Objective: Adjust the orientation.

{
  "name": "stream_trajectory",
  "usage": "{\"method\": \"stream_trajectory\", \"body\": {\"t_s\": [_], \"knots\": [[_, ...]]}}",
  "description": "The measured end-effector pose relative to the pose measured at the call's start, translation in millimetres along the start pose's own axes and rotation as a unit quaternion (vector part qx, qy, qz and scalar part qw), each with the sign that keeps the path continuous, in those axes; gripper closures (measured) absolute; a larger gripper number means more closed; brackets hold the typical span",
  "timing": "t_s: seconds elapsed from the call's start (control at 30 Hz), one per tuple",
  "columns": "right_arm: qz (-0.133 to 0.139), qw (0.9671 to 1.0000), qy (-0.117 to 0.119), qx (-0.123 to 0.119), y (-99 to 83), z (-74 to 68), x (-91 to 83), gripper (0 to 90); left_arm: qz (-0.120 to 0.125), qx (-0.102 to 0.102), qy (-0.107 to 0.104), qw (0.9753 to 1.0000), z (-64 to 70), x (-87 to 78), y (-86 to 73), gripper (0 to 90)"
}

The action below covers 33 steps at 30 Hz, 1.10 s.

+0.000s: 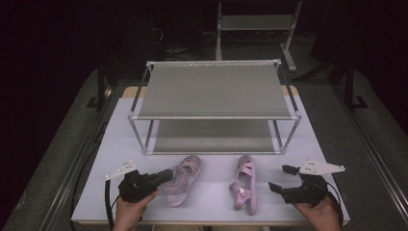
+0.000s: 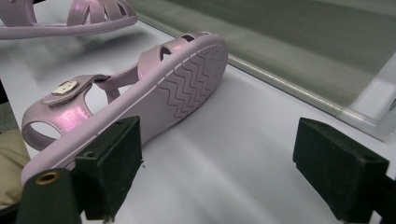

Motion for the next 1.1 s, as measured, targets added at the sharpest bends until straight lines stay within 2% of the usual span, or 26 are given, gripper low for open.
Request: {"method": "stream_trajectory", "body": {"t_s": [0.1,0.33,0.47,0.63,0.67,0.93,0.97,1.1], "knots": [[0.004,1.0,0.0,0.005,-0.6,0.5,-1.0,15.0,0.014,-0.011,-0.004,0.9998,1.0,1.2,1.6,84.2],[0.005,1.0,-0.003,0.005,-0.7,-0.3,-3.2,15.0,0.027,-0.023,0.0,0.9994,-0.9,4.2,4.2,84.2],[0.009,0.9999,-0.002,0.007,0.1,-1.4,-4.2,15.0,0.045,-0.039,0.002,0.9982,-3.4,5.6,4.4,84.2],[0.008,1.0,0.0,0.006,0.1,-1.6,-3.1,15.0,0.055,-0.043,0.004,0.9975,-4.1,7.4,7.1,84.2],[0.008,1.0,0.0,0.005,0.0,-1.7,-3.2,15.0,0.063,-0.047,0.005,0.9969,-5.3,8.8,8.1,84.2],[0.007,1.0,0.003,0.005,-0.3,-2.1,-3.0,15.9,0.075,-0.059,0.009,0.9954,-10.1,18.8,7.8,84.3],[0.007,1.0,0.003,0.004,-0.2,-2.3,-3.1,16.0,0.08,-0.068,0.01,0.9945,-11.7,21.7,7.5,84.3],[0.01,0.9999,0.004,0.006,0.0,-2.4,-3.2,15.9,0.086,-0.074,0.011,0.9935,-13.8,25.3,7.3,84.3]]}}
Point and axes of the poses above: each handheld gripper's, and its own axes: x roughly forward along the jaws, y roughly out of its top, z roughly to its right, the point moved 1 cm from there along x, roughly forward along the jaws, and after that the axes turned 8 degrees about z, right-handed, at the moved point
